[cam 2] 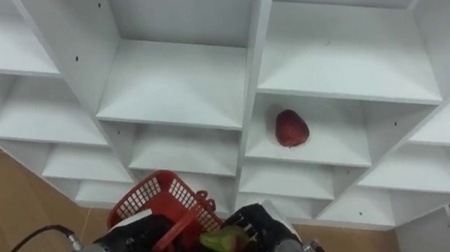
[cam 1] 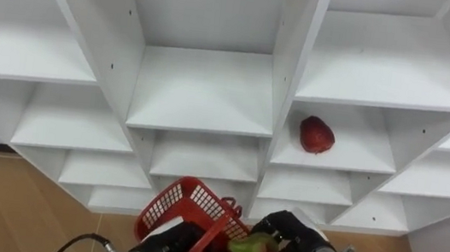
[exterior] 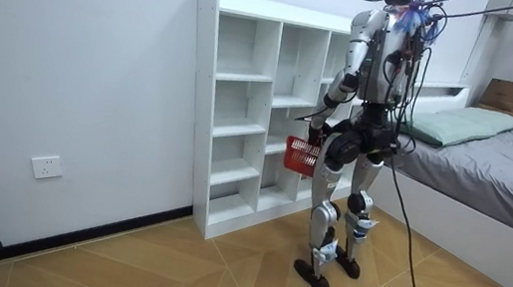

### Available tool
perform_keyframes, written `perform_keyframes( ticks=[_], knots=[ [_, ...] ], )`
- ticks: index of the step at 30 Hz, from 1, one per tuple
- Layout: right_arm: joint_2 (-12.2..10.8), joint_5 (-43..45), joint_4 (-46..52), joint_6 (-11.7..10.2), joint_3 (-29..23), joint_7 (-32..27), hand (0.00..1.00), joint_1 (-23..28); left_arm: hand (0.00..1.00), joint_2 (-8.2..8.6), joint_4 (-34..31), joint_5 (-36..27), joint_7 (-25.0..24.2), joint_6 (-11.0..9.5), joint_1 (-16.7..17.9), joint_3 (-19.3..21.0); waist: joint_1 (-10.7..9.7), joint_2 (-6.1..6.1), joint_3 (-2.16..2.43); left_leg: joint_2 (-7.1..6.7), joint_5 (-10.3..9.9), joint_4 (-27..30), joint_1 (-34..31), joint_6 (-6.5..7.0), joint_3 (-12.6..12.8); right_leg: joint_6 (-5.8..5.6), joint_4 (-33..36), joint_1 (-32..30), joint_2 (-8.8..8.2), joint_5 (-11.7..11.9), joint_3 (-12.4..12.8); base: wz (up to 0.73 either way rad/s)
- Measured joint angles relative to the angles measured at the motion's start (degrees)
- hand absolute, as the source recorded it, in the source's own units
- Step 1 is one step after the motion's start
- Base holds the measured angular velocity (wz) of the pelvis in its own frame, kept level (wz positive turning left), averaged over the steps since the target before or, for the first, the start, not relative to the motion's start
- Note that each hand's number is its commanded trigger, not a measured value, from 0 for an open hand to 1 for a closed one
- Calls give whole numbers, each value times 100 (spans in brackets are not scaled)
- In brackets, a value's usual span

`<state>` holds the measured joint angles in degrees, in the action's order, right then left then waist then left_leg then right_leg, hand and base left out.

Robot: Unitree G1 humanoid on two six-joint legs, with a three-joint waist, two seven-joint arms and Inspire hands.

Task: Collect fruits from the closet

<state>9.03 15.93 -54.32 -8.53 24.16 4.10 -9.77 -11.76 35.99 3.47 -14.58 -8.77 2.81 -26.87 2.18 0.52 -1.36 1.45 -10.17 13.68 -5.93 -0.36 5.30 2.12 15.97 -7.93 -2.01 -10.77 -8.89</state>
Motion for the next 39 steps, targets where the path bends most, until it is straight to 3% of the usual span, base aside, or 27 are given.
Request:
perform_keyframes(
  ticks=[1,2,3,21,39],
  knots=[
    [-18,-9,-4,3,49,42,70,-30,100,1,0,0,-13,0,-17,-57,2,1,-2,0,0,0,-16,0,6,0,16,-27,-2,0,7,0],
    [-27,-9,-4,3,69,56,19,-49,100,1,0,0,-17,0,-26,-79,1,1,-2,0,0,1,-27,0,10,1,25,-42,-3,0,13,-5],
    [-39,-11,-4,3,111,83,0,-102,100,2,0,0,-40,0,-50,-117,0,-2,-4,-2,0,1,-58,0,15,2,66,-94,-6,-3,23,-5],
    [-155,-15,-16,77,287,479,0,-155,100,63,0,0,-210,21,-120,-267,4,14,-11,-5,0,112,-176,1,7,10,120,-169,-38,-14,-64,1],
    [-206,-16,-135,89,274,482,0,-115,100,103,7,17,-185,125,-182,-248,-29,26,-26,-8,0,166,-180,1,7,14,188,-198,-54,-43,-72,0]
  ],
)
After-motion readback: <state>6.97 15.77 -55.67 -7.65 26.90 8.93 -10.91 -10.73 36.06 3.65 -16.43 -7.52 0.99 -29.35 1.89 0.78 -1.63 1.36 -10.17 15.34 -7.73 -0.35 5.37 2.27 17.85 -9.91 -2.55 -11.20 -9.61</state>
